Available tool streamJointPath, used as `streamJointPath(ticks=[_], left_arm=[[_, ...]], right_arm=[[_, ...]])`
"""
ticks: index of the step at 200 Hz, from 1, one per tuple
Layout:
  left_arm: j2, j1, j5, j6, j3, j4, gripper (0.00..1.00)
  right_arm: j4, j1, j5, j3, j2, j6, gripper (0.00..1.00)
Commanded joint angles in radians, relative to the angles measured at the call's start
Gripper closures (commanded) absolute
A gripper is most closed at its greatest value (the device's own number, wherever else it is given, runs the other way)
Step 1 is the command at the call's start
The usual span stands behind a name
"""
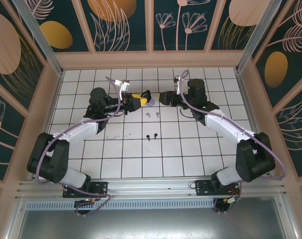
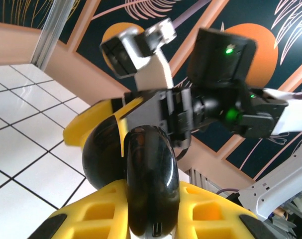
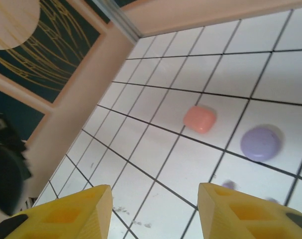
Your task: Insert wireless bluetooth earbuds into charging case
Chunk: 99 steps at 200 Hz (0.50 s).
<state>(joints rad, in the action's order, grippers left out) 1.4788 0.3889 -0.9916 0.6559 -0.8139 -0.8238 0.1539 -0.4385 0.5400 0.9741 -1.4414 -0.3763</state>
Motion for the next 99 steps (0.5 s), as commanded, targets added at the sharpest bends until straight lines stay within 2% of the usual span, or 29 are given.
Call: streamJointPath(ticks=[1, 30, 51, 99], left_arm=[[-0.018, 0.005, -0.022, 0.006, -0.006, -0.046, 1.00], [-0.009, 0.004, -0.044, 0.024, 0.002, -0.090, 1.00], [0.003, 0.004, -0.070, 0.061, 0.003, -0.150, 1.00], [0.006, 0.004, -0.074, 0.104, 0.002, -0.204, 1.00]], right_arm=[[0.042, 0.000, 0.046, -0.043, 0.095, -0.027, 0.50], [0.079, -0.006, 0.153, -0.077, 0.192, -0.061, 0.50], [0.103, -0.012, 0.214, -0.070, 0.202, -0.075, 0.50], [0.152, -0.039, 0.216, -0.026, 0.151, -0.101, 0.54]])
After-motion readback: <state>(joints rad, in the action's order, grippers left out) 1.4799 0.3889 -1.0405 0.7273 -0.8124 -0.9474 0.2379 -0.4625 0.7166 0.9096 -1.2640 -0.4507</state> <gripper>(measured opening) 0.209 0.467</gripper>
